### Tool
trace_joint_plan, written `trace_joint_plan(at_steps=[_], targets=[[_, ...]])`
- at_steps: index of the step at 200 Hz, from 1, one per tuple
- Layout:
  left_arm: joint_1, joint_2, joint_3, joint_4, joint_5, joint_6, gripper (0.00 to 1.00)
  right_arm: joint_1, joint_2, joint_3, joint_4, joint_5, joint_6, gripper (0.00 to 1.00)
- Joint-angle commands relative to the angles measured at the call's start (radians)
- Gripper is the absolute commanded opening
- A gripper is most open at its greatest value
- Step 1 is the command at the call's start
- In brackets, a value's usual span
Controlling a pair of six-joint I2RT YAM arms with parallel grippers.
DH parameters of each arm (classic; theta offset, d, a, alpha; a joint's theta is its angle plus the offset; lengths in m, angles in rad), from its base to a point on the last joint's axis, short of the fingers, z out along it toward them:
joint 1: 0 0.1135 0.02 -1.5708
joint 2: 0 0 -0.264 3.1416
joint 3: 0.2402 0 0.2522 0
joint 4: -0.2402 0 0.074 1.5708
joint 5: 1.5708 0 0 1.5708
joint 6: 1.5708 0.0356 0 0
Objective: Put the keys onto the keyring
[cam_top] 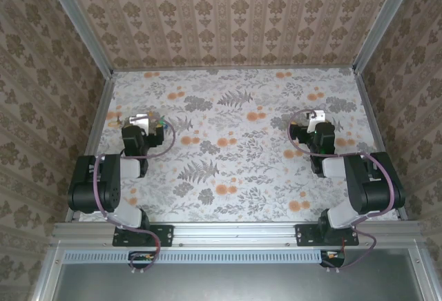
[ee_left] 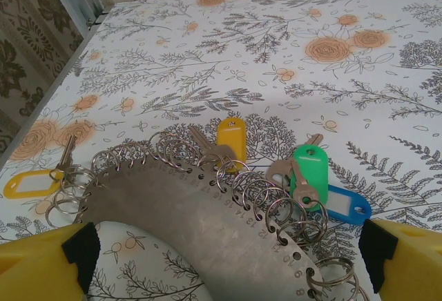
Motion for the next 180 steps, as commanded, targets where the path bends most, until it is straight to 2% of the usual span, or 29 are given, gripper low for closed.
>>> trace_joint_plan(at_steps=[1,48,180], targets=[[0.004,-0.009,0.009,0.015,0.035,-0.01,1.0,-0.005,-0.003,0.008,0.008,-0.01,0.001,1.0],[0.016,-0.008,0.013,0.007,0.08,-0.006,1.0,-0.005,-0.003,0.008,0.008,-0.01,-0.001,1.0],[0.014,-0.009,0.013,0.006,0.075,-0.008,1.0,-0.01,-0.004,0.01,0.007,-0.006,0.006,1.0]])
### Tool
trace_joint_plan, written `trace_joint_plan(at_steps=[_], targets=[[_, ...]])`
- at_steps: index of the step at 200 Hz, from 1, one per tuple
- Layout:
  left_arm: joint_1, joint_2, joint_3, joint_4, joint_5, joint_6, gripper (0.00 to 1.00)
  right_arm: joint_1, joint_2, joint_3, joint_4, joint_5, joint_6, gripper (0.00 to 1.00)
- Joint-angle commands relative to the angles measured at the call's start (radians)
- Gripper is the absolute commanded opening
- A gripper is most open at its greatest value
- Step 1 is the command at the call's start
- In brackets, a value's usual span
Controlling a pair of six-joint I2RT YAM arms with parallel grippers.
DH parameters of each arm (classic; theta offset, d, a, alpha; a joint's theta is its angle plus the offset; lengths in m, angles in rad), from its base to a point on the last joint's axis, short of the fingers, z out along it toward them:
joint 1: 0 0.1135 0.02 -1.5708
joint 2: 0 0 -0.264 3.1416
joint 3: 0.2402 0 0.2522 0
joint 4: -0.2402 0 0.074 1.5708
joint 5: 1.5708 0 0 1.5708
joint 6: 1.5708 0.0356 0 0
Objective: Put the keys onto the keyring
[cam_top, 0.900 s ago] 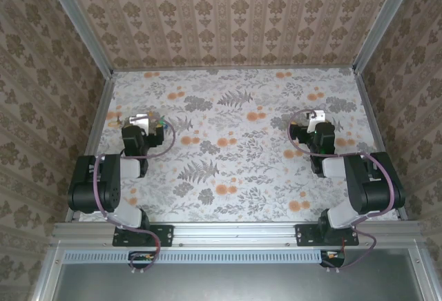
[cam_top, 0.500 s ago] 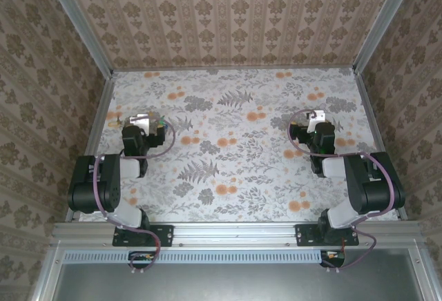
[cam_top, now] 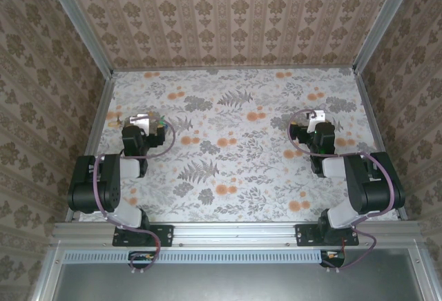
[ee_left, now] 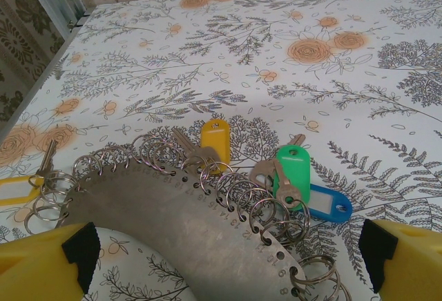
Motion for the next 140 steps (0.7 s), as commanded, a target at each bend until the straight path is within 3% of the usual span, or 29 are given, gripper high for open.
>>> trace_joint_plan(at_steps=[1,21,40,59,71,83,98,120,140], targets=[[0.006,-0.008,0.014,0.006,0.019,-0.009,1.0,-0.009,-0.005,0.009,0.008,-0.004,0.005,1.0],[0.015,-0.033,0.013,0.003,0.006,-0.021,1.0,-0.008,-0.089,-0.012,-0.024,0.135,0.057,1.0],[0.016,-0.197,0.105,-0.302,-0.022,-0.042,1.0,-0.006,-0.243,0.003,-0.167,0.172,0.07,1.0],[0.012,-0.314,0.215,-0.515,0.034,-0.066,1.0,-0.007,-0.409,0.08,-0.402,0.211,0.119,1.0],[0.014,-0.363,0.327,-0.711,0.011,-0.151,1.0,-0.009,-0.481,0.17,-0.623,0.312,0.264,1.0],[0.016,-0.37,0.483,-0.989,-0.083,-0.303,1.0,-0.013,-0.517,0.254,-0.832,0.402,0.458,1.0],[0.03,-0.317,0.661,-1.336,-0.244,-0.504,1.0,-0.038,-0.524,0.312,-0.942,0.333,0.524,1.0],[0.136,-0.22,0.77,-1.511,0.018,-0.515,1.0,-0.06,-0.504,0.385,-1.063,0.267,0.556,1.0],[0.183,-0.126,0.8,-1.577,0.091,-0.528,1.0,-0.066,-0.423,0.496,-1.211,0.216,0.549,1.0]])
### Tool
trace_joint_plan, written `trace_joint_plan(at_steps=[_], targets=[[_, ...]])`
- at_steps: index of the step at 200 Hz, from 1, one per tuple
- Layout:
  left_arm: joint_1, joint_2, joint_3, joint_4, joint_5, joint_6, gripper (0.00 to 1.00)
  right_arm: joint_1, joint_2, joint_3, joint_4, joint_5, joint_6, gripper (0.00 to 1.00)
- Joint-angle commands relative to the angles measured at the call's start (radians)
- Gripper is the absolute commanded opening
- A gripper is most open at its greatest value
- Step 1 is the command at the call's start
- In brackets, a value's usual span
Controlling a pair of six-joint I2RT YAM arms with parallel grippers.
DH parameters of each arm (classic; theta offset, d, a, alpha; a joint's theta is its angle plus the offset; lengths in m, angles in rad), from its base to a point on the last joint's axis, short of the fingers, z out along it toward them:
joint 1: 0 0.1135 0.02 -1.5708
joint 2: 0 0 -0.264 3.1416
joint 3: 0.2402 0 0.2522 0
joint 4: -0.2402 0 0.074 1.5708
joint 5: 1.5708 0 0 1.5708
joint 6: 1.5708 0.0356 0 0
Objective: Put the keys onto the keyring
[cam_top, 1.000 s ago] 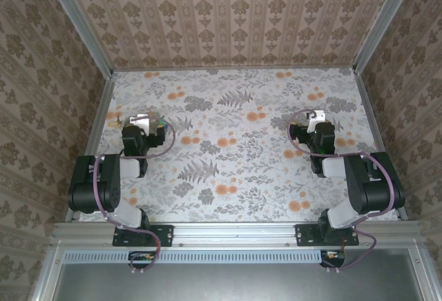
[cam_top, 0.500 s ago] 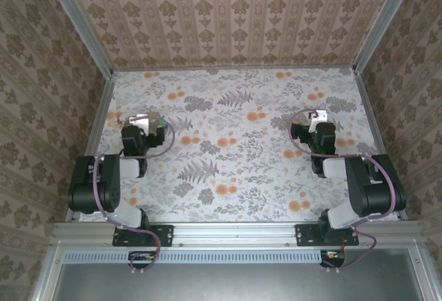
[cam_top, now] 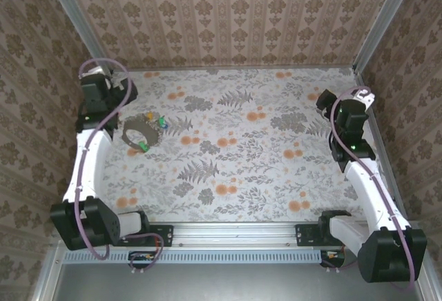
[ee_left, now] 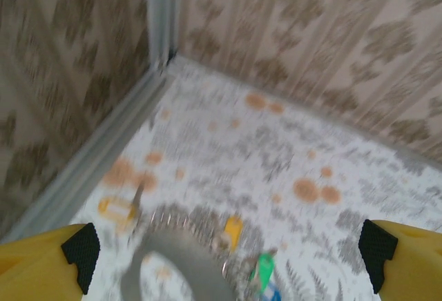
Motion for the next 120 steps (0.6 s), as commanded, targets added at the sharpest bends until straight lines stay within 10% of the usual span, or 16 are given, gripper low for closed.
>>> trace_joint_plan(at_steps=[1,68,120], targets=[[0.055,0.131,0.003,-0.357,0.124,-0.106,1.0,-0.008,0.089,0.108,-0.318,-0.06,0.074,1.0],[0.138,0.431,-0.01,-0.258,0.291,-0.129,1.0,-0.003,0.183,0.119,-0.313,-0.353,0.106,0.92],[-0.078,0.596,0.056,-0.274,0.165,-0.15,1.0,0.002,0.148,0.096,-0.353,-0.372,0.092,0.92]])
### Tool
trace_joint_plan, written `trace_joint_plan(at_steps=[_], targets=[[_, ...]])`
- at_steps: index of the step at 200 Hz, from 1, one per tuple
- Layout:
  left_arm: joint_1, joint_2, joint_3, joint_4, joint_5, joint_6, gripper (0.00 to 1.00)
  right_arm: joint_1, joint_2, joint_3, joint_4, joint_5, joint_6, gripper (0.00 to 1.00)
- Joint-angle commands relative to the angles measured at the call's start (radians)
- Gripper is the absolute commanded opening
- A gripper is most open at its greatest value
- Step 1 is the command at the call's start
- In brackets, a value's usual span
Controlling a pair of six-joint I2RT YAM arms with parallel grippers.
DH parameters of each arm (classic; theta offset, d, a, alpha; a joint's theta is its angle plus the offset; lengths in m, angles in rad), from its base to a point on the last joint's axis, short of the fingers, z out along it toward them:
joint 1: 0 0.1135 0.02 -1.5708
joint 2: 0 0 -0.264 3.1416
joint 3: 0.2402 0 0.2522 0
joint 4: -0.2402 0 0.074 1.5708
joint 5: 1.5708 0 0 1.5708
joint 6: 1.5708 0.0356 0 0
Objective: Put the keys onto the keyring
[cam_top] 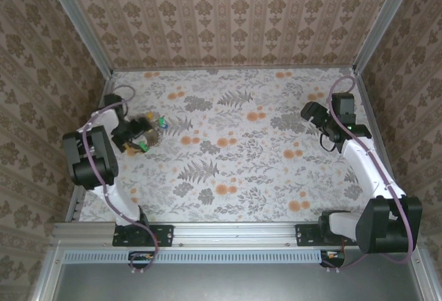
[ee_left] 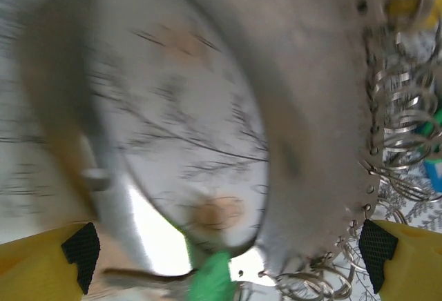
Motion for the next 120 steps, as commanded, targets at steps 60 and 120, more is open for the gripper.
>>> trace_joint_plan(at_steps=[60,120], targets=[[-0.364,0.116,0.02,0.0,-0.093,-0.014,1.0,0.005,-0.099,-0.007,-0.073,-0.044,0.003,0.92],[-0.728,0.057,-0.039,-0.014,-0.065,-0.062,1.0,0.008,-0.124,0.008,-0.089,-0.064,0.002,0.92]])
